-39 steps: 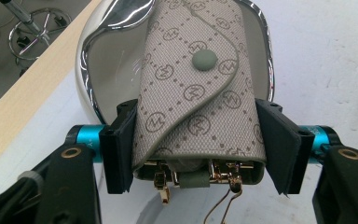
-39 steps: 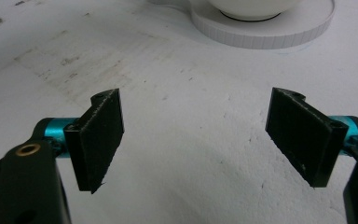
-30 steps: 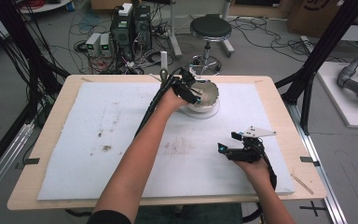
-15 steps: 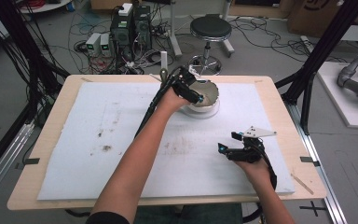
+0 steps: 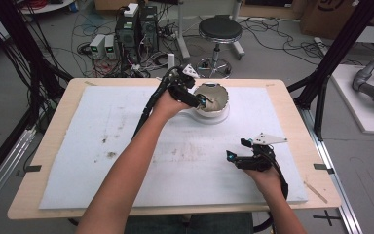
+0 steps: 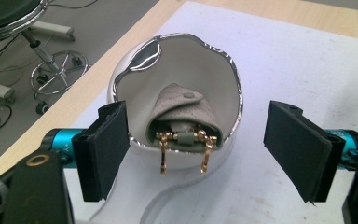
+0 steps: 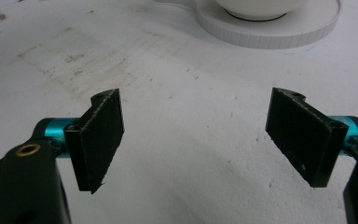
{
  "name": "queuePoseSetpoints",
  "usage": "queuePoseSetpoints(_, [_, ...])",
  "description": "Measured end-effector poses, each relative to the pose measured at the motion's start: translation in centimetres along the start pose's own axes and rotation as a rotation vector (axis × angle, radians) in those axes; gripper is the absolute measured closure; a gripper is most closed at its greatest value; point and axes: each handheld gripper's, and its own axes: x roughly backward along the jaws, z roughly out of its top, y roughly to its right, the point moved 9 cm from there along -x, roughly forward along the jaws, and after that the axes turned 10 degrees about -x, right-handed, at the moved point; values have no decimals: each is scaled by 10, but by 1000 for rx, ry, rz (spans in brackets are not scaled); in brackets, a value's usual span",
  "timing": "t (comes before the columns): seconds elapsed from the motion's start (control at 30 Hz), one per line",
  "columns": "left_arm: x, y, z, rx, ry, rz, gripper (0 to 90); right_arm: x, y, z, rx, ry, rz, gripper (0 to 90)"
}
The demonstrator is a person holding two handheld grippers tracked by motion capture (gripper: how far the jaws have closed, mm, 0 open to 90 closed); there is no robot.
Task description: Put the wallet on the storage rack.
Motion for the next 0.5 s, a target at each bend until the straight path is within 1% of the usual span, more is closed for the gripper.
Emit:
queuePoseSetpoints(0.1, [9, 3, -7, 4, 19, -7, 223, -1, -1, -1, 3, -5, 1, 196])
queuePoseSetpoints(0.23, [25, 4, -14, 6, 56, 1, 223, -1, 0, -2, -3, -10, -1, 197])
queuePoseSetpoints(0.3, [34, 3, -19, 19, 69, 2, 223, -1, 1, -2, -3, -9, -2, 196])
queuePoseSetpoints(0.37, [42, 3, -24, 26, 88, 3, 223, -1, 2, -2, -1, -4, -8, 197])
queuePoseSetpoints(0.4, [46, 3, -26, 26, 93, 6, 223, -1, 2, -2, -7, -4, -10, 196])
queuePoseSetpoints(0.5, [58, 8, -36, 31, 108, 11, 223, 0, 3, -2, -6, -5, -11, 196])
